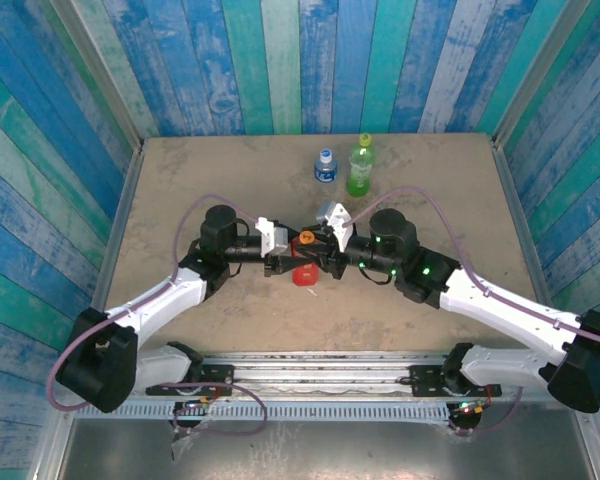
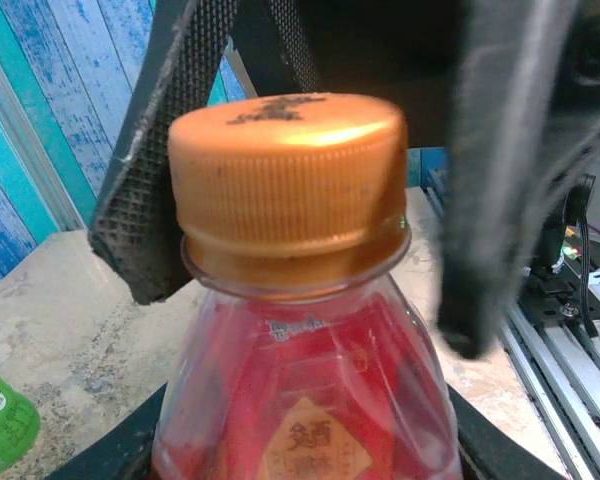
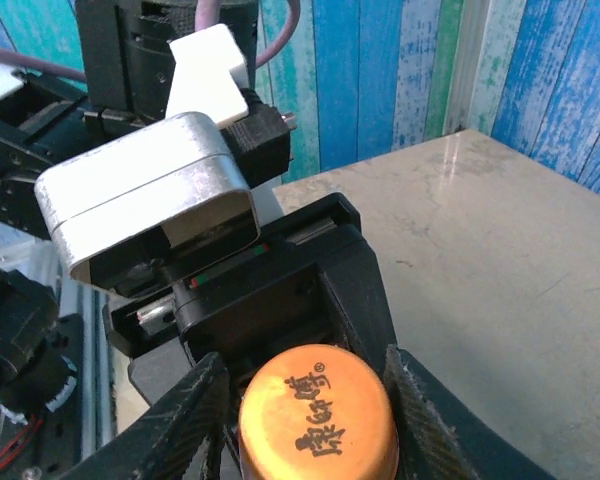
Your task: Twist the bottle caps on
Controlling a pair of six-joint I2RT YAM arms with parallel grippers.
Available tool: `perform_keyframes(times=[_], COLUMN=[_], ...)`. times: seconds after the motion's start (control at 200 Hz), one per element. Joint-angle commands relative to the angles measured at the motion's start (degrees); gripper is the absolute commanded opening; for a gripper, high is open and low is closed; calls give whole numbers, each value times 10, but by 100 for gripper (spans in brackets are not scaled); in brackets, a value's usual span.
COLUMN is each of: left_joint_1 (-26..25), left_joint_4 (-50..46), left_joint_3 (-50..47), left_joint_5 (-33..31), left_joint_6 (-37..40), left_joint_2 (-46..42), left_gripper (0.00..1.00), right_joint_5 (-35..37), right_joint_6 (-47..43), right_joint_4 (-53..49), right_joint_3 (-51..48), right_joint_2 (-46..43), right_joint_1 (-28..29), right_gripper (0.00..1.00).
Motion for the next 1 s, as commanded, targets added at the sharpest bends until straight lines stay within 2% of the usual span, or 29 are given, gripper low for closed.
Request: perform_keyframes(times=[0.0,0.075,0.16,0.255,0.295,0.395,0.451,0.556,0.641,0.736,0.841,0.996], left_joint_1=[1,0,1,1,1,1,1,0,-1,-2,-2,-2], left_joint_4=[-13,-14,-4,41,76,159,203,281,295,287,256,215], left_joint_3=[3,5,3,-10,-22,-60,-87,-157,-201,-239,-266,-278], left_joint_5=[8,4,-10,-54,-86,-168,-217,-294,-374,-432,-463,-476], left_joint_6=[14,14,5,-23,-47,-104,-130,-165,-185,-212,-223,-220], left_joint_2=[10,13,14,11,8,-2,-13,-49,-84,-117,-150,-174], left_gripper=[48,49,57,74,84,100,94,94,94,94,94,94], right_joint_5=[-10,-8,-4,46,73,153,178,188,182,177,165,155], right_joint_6=[3,1,-6,1,4,13,16,29,26,18,23,26], right_joint_4=[25,26,26,25,24,48,78,129,153,167,197,204], right_joint_3=[-9,-14,-20,-25,-26,-34,-41,-30,-6,33,68,115], right_joint_2=[-8,-12,-16,-17,-16,-8,6,51,102,159,222,295], right_joint_1=[2,2,3,2,2,-3,-14,-43,-61,-76,-85,-91], right_gripper=[34,26,25,21,21,22,21,21,21,21,21,23])
